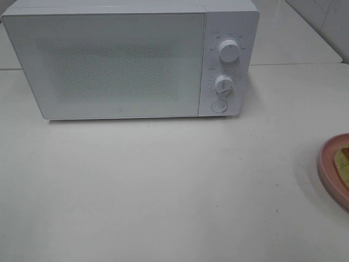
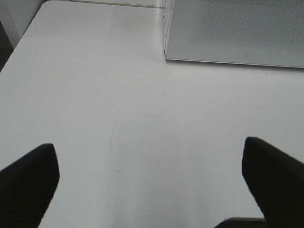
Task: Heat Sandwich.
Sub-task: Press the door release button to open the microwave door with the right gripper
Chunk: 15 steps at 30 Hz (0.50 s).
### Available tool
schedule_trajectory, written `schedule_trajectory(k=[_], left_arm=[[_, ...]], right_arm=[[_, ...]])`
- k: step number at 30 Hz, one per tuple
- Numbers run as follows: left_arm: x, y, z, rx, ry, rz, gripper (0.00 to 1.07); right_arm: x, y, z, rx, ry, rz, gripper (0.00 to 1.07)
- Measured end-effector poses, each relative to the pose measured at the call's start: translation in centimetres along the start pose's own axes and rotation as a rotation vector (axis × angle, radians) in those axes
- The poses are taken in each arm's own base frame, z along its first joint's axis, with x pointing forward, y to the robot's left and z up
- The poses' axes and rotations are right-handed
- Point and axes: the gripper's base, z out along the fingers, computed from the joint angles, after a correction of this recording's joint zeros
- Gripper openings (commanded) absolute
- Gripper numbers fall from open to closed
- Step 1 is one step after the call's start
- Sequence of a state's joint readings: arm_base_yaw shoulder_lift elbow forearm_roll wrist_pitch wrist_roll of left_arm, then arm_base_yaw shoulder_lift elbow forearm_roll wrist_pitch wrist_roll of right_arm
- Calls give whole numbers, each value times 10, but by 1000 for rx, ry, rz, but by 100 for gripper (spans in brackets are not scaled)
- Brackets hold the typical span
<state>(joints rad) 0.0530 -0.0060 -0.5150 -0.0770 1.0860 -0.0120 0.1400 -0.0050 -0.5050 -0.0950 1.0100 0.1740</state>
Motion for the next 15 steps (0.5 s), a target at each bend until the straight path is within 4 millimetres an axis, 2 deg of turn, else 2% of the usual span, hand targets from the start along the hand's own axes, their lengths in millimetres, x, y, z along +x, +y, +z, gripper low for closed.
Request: schedule_trajectory(k=[15], left_arm=[[0, 0, 0, 0, 0, 0, 98]], right_arm=[[0, 0, 0, 0, 0, 0, 76]])
